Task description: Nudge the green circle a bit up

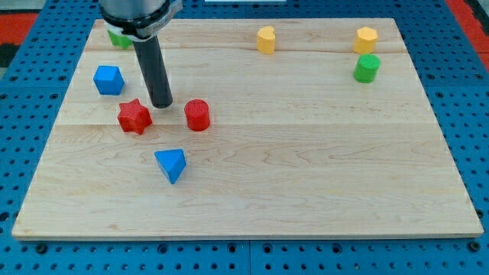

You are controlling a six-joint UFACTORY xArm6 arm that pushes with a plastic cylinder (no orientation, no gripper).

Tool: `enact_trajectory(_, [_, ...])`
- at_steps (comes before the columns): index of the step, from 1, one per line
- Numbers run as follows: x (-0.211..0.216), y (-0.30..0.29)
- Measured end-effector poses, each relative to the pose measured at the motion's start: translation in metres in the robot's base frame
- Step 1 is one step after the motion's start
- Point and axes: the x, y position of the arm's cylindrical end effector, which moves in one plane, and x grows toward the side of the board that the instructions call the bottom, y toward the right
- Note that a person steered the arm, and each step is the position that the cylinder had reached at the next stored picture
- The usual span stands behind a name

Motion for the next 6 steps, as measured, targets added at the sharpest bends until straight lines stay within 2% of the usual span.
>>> enact_trajectory(1, [0.024,-0.013])
enact_trajectory(2, [0.027,-0.038])
enact_trajectory(3, [0.026,-0.029])
enact_trajectory(4, [-0.009,-0.017])
enact_trajectory(5, [-0.031,0.029])
enact_trajectory(6, [-0.055,0.126])
